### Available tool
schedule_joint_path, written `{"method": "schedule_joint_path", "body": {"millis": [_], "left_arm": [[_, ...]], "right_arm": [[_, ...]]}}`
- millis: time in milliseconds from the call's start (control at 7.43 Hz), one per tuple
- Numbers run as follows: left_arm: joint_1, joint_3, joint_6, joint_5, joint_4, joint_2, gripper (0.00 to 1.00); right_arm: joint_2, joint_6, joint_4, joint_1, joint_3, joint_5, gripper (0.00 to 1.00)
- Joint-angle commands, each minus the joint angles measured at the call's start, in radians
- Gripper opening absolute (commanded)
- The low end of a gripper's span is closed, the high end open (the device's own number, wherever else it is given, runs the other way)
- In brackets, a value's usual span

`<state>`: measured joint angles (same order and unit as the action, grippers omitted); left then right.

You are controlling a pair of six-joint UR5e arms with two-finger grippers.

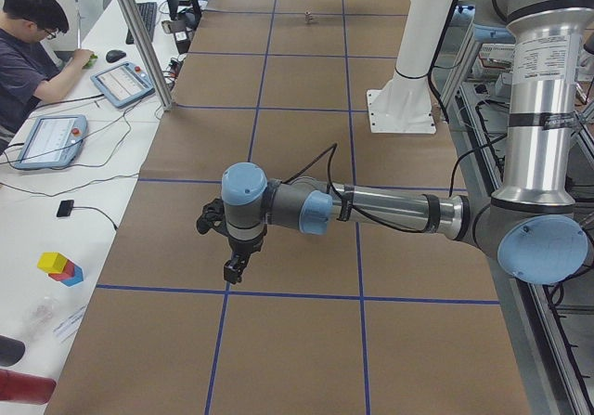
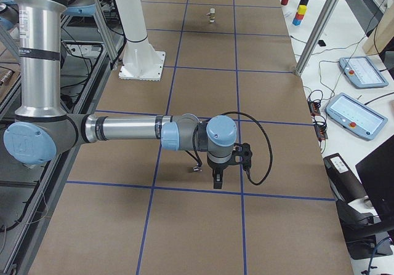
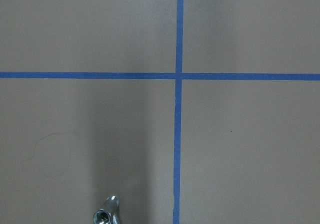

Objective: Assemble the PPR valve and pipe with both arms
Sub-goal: 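Move the left gripper toward the white-and-brass valve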

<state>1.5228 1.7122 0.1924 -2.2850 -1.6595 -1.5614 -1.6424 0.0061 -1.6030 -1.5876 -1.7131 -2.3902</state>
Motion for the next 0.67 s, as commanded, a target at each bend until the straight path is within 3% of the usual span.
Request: {"method": "schedule_joint_path", "body": {"millis": [0, 538], "left_arm": [[-0.066, 0.091, -0.223, -0.002, 0.000, -0.008, 1.00], [-0.267, 0.214, -0.652, 0.001, -0.012, 0.004, 1.00]], "right_arm": [[0.001, 0.000, 0.000, 0.000, 0.001, -0.001, 1.00], [0.001, 0.000, -0.002, 0.000, 0.001, -0.001, 1.00]]}}
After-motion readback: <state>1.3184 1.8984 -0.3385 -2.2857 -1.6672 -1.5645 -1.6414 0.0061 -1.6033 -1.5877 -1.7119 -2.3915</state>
